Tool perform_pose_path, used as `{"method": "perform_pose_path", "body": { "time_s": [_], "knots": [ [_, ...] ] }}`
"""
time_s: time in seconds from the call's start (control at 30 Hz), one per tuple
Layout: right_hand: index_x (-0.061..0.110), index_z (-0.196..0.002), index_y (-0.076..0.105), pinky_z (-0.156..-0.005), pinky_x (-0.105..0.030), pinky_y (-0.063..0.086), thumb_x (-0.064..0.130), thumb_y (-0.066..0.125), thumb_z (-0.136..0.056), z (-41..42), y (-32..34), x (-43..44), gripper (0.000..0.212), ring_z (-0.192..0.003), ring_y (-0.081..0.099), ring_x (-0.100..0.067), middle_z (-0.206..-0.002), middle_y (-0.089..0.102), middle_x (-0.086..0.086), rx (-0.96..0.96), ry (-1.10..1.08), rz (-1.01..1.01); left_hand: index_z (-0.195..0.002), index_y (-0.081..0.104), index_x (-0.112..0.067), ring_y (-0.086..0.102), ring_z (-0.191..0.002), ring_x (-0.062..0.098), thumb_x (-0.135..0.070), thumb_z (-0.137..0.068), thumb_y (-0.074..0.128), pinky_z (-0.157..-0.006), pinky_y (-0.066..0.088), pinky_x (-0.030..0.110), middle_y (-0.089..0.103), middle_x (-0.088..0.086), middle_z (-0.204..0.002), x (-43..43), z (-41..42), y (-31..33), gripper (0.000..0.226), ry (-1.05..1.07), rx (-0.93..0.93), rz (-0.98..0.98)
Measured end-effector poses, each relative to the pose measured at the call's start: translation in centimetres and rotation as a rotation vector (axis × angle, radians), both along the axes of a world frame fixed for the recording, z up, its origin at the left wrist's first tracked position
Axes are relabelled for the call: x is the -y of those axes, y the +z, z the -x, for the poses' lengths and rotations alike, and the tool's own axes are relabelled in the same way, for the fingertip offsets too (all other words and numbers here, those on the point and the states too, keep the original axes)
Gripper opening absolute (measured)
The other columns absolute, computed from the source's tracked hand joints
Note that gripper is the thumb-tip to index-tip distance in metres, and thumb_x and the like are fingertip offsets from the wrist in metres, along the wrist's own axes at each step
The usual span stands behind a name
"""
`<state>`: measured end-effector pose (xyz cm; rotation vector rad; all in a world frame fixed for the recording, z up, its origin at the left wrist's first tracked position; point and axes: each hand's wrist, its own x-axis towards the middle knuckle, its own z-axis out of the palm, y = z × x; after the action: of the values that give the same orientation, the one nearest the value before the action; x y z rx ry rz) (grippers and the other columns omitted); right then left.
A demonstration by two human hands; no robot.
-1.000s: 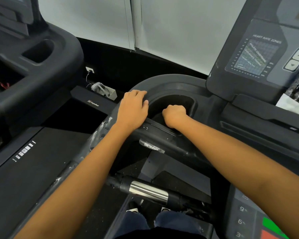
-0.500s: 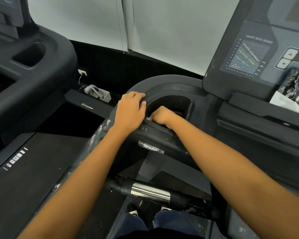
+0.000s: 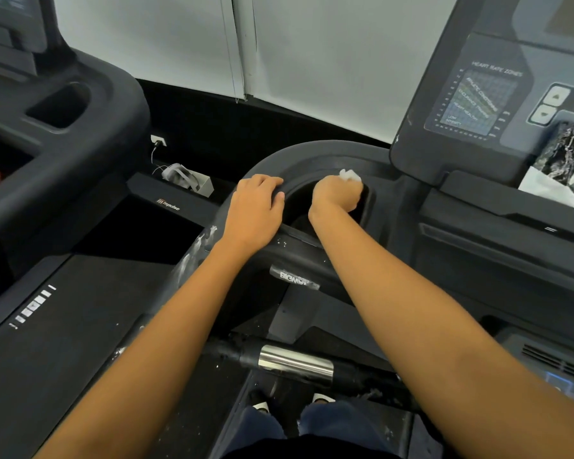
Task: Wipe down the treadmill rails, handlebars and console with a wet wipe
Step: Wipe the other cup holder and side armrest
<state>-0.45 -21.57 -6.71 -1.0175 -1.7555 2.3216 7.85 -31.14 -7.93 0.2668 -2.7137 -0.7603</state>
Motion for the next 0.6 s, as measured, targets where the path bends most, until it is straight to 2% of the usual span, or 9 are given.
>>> {"method": "perform_pose_path", "body": {
  "time_s": [0.1,0.2,0.3,0.37,0.43,0.5,0.6],
  "knots": [
    [0.005,-0.115,0.062,-0.080,-0.030,0.053,0.012,0.050,-0.097,-0.9,-1.5,0.8,0.023,-0.098,0.063,-0.023,-0.114,0.063,-0.011,0.038,0.369,-0.277,-0.130,0.055,-0.012,0.044,-0.124,0.024,-0.023,-0.097,0.047,-0.104,0.035,0.036,0.056,0.006,-0.129,0.0,-0.1,-0.2,0.035,-0.003,-0.001,0.008],
    [0.003,-0.109,0.060,-0.072,-0.031,0.053,0.017,0.052,-0.096,-0.9,-2.0,-0.1,0.021,-0.093,0.063,-0.024,-0.109,0.063,-0.012,0.121,0.694,-0.532,-0.130,0.055,-0.012,0.044,-0.124,0.025,-0.023,-0.098,0.047,-0.104,0.036,0.038,0.056,0.007,-0.130,-0.2,-0.1,-0.3,0.035,-0.006,0.002,0.013],
    [0.002,-0.098,0.059,-0.059,-0.026,0.041,0.014,0.054,-0.096,0.1,-2.4,-1.7,0.013,-0.088,0.058,-0.024,-0.111,0.061,-0.013,0.088,0.691,-0.769,-0.131,0.055,-0.012,0.042,-0.125,0.025,-0.023,-0.098,0.046,-0.103,0.035,0.038,0.056,0.007,-0.131,-0.4,-0.2,-0.2,0.035,-0.006,0.002,0.004],
    [0.003,-0.091,0.059,-0.060,-0.026,0.042,0.006,0.052,-0.095,0.6,-2.7,-2.4,0.009,-0.085,0.056,-0.024,-0.115,0.060,-0.014,0.085,0.721,-0.857,-0.131,0.054,-0.011,0.041,-0.126,0.025,-0.023,-0.098,0.046,-0.104,0.035,0.036,0.055,0.007,-0.131,-0.4,-0.4,-0.2,0.036,-0.008,0.003,0.001],
    [-0.002,-0.105,0.060,-0.071,-0.031,0.047,0.008,0.052,-0.095,0.9,-3.1,-2.3,0.016,-0.101,0.059,-0.027,-0.114,0.059,-0.014,0.097,0.875,-0.930,-0.131,0.054,-0.011,0.041,-0.126,0.025,-0.022,-0.098,0.046,-0.104,0.034,0.034,0.055,0.007,-0.131,-0.3,-0.5,-0.1,0.036,-0.003,0.000,-0.002],
    [-0.002,-0.107,0.059,-0.074,-0.033,0.047,0.012,0.057,-0.093,0.8,-2.9,-1.9,0.020,-0.100,0.058,-0.025,-0.103,0.058,-0.009,0.068,0.996,-0.997,-0.131,0.054,-0.011,0.041,-0.126,0.024,-0.022,-0.098,0.046,-0.104,0.033,0.033,0.055,0.007,-0.131,-0.1,-0.7,-0.2,0.036,0.004,-0.002,-0.007],
    [0.001,-0.106,0.065,-0.083,-0.036,0.053,0.020,0.065,-0.088,0.2,-2.7,-1.4,0.026,-0.096,0.062,-0.025,-0.101,0.065,-0.008,0.047,1.185,-0.941,-0.131,0.054,-0.011,0.041,-0.126,0.023,-0.022,-0.098,0.047,-0.104,0.032,0.032,0.055,0.007,-0.131,0.0,-0.5,-0.3,0.036,0.010,-0.006,-0.003]
  ]
}}
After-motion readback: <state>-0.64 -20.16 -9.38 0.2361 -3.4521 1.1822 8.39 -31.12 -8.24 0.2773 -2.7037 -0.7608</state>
